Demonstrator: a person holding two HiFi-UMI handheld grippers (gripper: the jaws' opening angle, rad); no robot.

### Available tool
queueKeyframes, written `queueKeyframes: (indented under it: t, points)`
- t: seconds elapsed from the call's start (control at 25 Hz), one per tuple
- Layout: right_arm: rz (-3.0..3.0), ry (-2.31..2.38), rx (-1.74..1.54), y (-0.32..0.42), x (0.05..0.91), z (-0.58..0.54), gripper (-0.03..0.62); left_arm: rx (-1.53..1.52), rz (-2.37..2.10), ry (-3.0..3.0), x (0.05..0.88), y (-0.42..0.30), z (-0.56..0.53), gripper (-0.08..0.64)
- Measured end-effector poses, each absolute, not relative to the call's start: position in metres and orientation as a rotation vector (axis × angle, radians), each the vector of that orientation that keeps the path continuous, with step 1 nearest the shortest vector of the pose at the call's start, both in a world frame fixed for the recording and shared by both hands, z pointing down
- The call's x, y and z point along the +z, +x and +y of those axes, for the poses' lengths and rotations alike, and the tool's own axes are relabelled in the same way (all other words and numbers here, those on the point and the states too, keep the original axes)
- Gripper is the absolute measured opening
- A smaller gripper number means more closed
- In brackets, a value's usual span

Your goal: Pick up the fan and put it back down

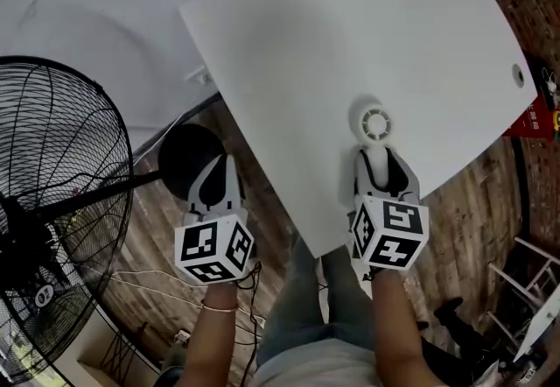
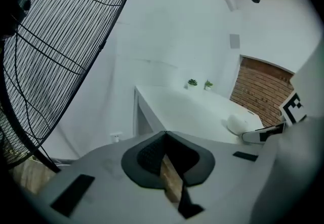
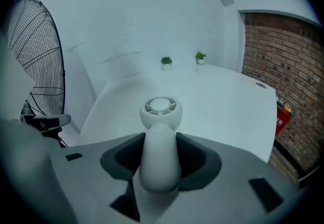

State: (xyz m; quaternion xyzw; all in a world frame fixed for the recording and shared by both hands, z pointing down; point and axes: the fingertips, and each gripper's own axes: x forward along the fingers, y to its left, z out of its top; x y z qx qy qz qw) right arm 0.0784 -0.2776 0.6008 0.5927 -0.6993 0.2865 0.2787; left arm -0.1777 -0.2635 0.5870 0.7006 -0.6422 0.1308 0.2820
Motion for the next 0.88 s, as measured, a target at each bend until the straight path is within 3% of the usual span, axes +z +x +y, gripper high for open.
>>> queueKeyframes:
  t: [0.24, 0.48, 0.88]
  points:
    - [-1.865, 1.57, 0.768, 0.072, 0.605, -0.274, 0.193, 0.358, -1.707, 1.876, 0.591, -0.178, -0.262, 0.011]
    - [-1.902, 1.546, 0.795, 0.065, 0.603, -0.273, 0.256, 0.355, -1.712, 1.872, 0.589, -0.18, -0.259, 0.011]
    - [-1.911, 1.549, 0.775, 0.067, 0.598, -0.272, 0.261, 0.346, -1.727, 1.864, 0.585, -0.183, -0.254, 0.011]
